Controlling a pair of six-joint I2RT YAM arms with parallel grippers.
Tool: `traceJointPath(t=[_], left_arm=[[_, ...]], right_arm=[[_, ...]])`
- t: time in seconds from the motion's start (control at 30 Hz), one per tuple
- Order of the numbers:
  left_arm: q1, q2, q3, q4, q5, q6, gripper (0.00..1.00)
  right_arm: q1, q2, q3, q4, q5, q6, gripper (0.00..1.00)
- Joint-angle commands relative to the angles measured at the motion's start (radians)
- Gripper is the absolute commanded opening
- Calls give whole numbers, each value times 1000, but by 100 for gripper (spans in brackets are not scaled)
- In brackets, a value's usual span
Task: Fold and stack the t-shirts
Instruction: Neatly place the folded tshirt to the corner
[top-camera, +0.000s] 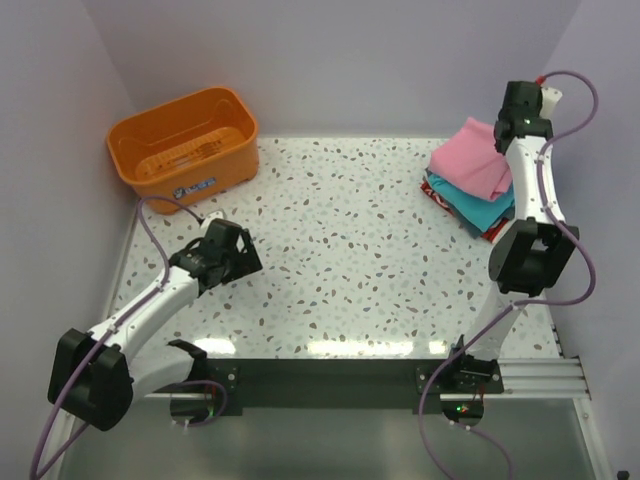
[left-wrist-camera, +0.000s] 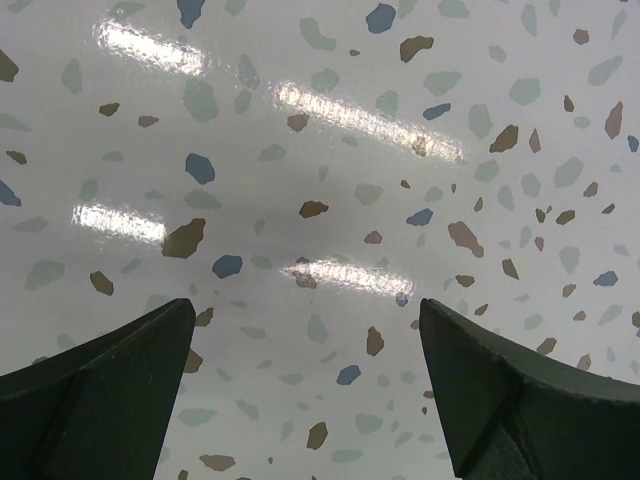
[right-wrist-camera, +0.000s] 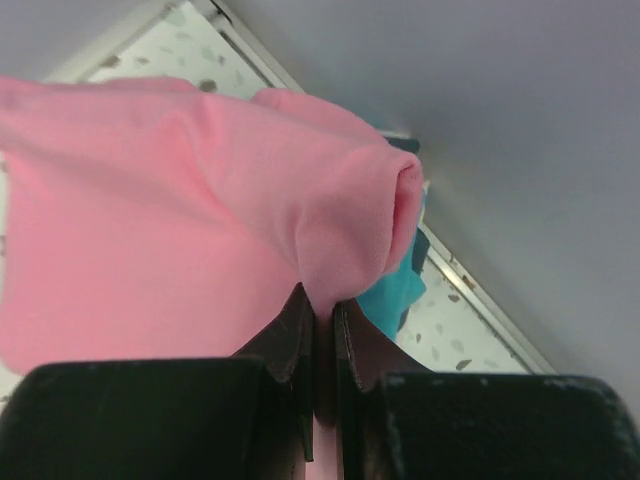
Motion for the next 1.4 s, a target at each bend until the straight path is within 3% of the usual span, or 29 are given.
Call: traceJointPath(t=[0.0,0.17,0.2,0.23,0.3,0.33,0.4,0.43,0.6,0.77,0.9,1.03,1.23,1.37], left_arm=[[-2,8,10,44,11,-3,100],[-3,12,10,47,10,1,100],[-3,15,11,47,10,2,100],[-2,17,11,46,10,2,100],[-2,17,10,46,8,2,100],[-2,20,10,46,8,3,100],[-2,20,15,42,11,3,100],[-2,17,18,41,11,5,100],[-2,-11,31,36,19,14,100],[-2,-18,105,-32,10,57,100],[-2,-58,128,-63,2,60,100],[-2,-106,130,-94,13,58,100],[-2,-199,116,-165,-29,35,100],[-3,-256,110,-203,-33,25,100]], right_arm=[[-27,-11,-83,7,-33,61,0],[-67,65,-120,-16,-34,87,8],[-67,72,-122,-23,-28,92,14],[-68,78,-120,-33,-24,93,26],[-68,76,-122,-33,-19,87,32],[-70,75,-108,-46,-11,90,47],[-73,73,-82,-75,24,98,61],[-73,69,-49,-112,42,112,74],[-73,15,15,-194,98,124,97],[-73,-181,-92,-168,-23,103,98],[-62,-397,-287,-48,-261,103,99],[-4,-604,-567,-42,-281,135,99],[10,-925,-1053,58,-468,187,99],[8,-1078,-1263,101,-563,221,99]])
